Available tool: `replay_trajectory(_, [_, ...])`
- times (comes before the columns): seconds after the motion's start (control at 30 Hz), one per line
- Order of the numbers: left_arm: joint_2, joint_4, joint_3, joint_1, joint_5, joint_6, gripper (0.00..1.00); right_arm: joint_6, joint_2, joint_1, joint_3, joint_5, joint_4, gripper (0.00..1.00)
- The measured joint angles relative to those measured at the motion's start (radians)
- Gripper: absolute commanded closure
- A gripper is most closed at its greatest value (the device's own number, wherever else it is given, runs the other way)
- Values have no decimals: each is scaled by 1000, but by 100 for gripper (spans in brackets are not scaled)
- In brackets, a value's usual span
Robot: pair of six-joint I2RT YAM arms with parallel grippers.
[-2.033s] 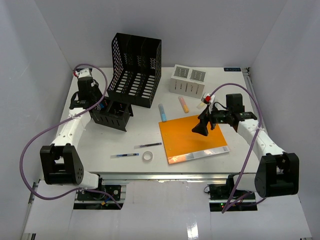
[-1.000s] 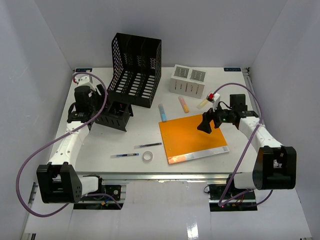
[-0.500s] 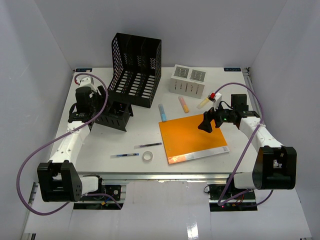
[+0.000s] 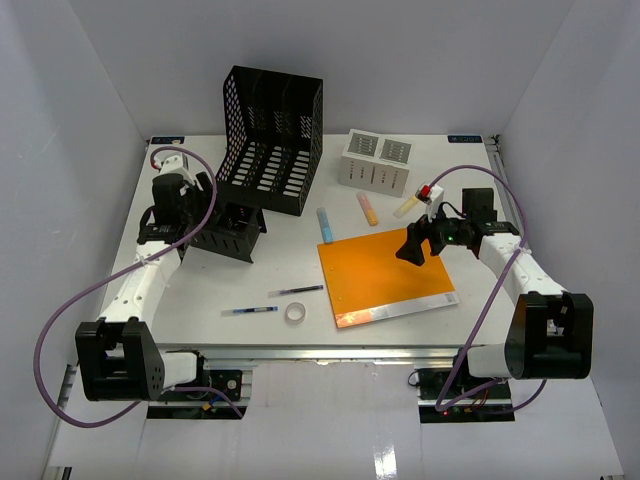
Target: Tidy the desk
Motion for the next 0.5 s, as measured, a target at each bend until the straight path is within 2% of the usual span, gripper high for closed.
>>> replay_trajectory(0.3, [0, 0, 0, 0, 0, 0, 22, 0, 0, -6, 0, 0, 0, 0])
replay_trajectory(0.5, [-9, 0, -2, 0, 44, 3, 14, 0, 0, -6, 0, 0, 0, 0])
